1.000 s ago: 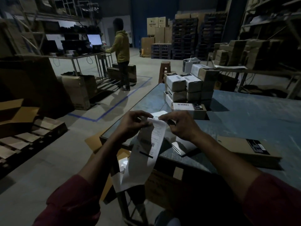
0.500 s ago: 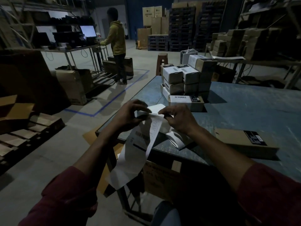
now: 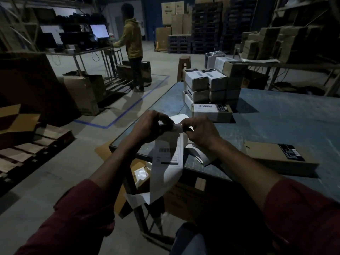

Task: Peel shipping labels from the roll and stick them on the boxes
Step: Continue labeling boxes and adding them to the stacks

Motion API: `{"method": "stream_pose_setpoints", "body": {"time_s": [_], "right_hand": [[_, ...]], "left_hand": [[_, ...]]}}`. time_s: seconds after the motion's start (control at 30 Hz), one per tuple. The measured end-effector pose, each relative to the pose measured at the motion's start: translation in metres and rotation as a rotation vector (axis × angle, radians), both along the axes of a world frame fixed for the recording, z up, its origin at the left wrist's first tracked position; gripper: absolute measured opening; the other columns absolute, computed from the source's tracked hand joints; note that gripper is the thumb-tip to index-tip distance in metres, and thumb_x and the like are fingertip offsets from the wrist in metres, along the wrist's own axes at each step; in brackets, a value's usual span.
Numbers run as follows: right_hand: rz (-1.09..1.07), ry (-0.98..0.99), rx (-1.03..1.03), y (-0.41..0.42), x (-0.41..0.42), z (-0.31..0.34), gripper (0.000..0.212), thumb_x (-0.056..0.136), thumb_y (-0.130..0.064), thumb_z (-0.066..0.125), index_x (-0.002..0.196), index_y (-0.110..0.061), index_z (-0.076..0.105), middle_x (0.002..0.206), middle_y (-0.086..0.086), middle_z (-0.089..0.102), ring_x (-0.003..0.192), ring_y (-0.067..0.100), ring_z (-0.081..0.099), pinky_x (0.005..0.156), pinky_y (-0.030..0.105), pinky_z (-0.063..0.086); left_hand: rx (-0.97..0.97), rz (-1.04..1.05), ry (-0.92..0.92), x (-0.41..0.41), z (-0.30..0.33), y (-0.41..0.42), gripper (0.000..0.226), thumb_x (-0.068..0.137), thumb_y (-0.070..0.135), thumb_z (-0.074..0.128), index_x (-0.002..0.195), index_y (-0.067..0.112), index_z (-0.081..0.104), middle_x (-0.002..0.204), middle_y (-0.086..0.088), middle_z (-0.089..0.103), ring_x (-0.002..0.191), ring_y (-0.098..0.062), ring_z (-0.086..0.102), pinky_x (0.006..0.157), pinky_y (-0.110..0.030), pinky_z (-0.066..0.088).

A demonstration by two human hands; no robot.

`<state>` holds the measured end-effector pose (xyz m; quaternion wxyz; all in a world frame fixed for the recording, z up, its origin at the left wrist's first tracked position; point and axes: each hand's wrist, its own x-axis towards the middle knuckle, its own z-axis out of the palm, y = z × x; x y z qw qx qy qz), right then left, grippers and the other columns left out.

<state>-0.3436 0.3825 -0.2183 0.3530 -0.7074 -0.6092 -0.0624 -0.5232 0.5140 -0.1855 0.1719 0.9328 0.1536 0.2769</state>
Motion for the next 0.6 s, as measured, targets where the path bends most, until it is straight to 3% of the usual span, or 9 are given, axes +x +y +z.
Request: {"method": "stream_pose_setpoints", "body": {"time_s": [0.1,0.13,0.23,0.3,0.37,0.5,0.6], "right_hand": [[-0.041,-0.031,-0.002,0.003,-0.001,-0.003,0.021,0.083,-0.013,0.070,0.094,-0.030,0.076,0.079,0.000,0.076,0.070,0.023,0.071,0.062,0.042,0.060],[-0.055,-0.036,-0.009,0.003,-0.002,-0.002,0.020,0.083,-0.013,0.069,0.093,-0.028,0.076,0.077,0.002,0.075,0.070,0.024,0.070,0.061,0.044,0.060],[-0.098,-0.071,-0.062,0.002,-0.003,-0.002,0.014,0.086,-0.010,0.072,0.086,-0.025,0.074,0.073,0.002,0.070,0.068,0.024,0.068,0.062,0.045,0.059],[-0.141,-0.112,-0.114,-0.001,-0.001,-0.005,0.014,0.086,-0.012,0.073,0.078,-0.022,0.069,0.070,0.001,0.066,0.067,0.024,0.066,0.060,0.041,0.057],[-0.167,-0.170,-0.195,-0.002,0.001,-0.011,0.018,0.085,-0.010,0.073,0.071,-0.018,0.064,0.070,0.002,0.064,0.069,0.025,0.066,0.061,0.038,0.053],[-0.179,-0.248,-0.303,-0.003,0.000,-0.015,0.006,0.087,-0.017,0.071,0.083,-0.020,0.074,0.084,0.009,0.071,0.082,0.032,0.068,0.065,0.032,0.041],[-0.189,-0.316,-0.339,0.001,-0.003,-0.012,0.010,0.090,-0.018,0.068,0.092,-0.021,0.077,0.091,0.010,0.071,0.087,0.032,0.068,0.067,0.031,0.039]], "left_hand": [[0.067,0.011,-0.085,0.002,-0.006,0.001,0.009,0.090,0.015,0.081,0.099,0.015,0.084,0.102,-0.008,0.081,0.090,-0.020,0.077,0.075,-0.033,0.061],[0.119,0.007,-0.117,0.002,-0.007,0.000,0.010,0.091,0.015,0.079,0.100,0.014,0.084,0.105,-0.010,0.080,0.094,-0.025,0.077,0.079,-0.033,0.061],[0.160,-0.032,-0.262,0.002,-0.007,-0.002,0.013,0.093,0.014,0.078,0.105,0.012,0.082,0.111,-0.004,0.079,0.108,-0.016,0.074,0.093,-0.026,0.057],[0.051,-0.012,-0.350,-0.001,-0.003,-0.002,0.012,0.093,0.013,0.080,0.105,0.013,0.081,0.104,0.006,0.078,0.101,0.000,0.073,0.088,-0.023,0.059],[-0.085,0.004,-0.398,-0.004,0.002,-0.002,0.013,0.092,0.011,0.080,0.104,0.015,0.078,0.098,0.014,0.074,0.093,0.006,0.071,0.082,-0.021,0.059],[-0.160,0.040,-0.581,-0.011,0.014,-0.002,0.011,0.095,0.010,0.076,0.104,0.005,0.076,0.095,-0.003,0.077,0.086,-0.008,0.075,0.078,-0.025,0.060],[-0.200,0.157,-0.744,-0.016,0.020,0.007,0.009,0.096,0.013,0.075,0.104,0.008,0.076,0.093,-0.010,0.078,0.082,-0.016,0.076,0.073,-0.026,0.061]]}}
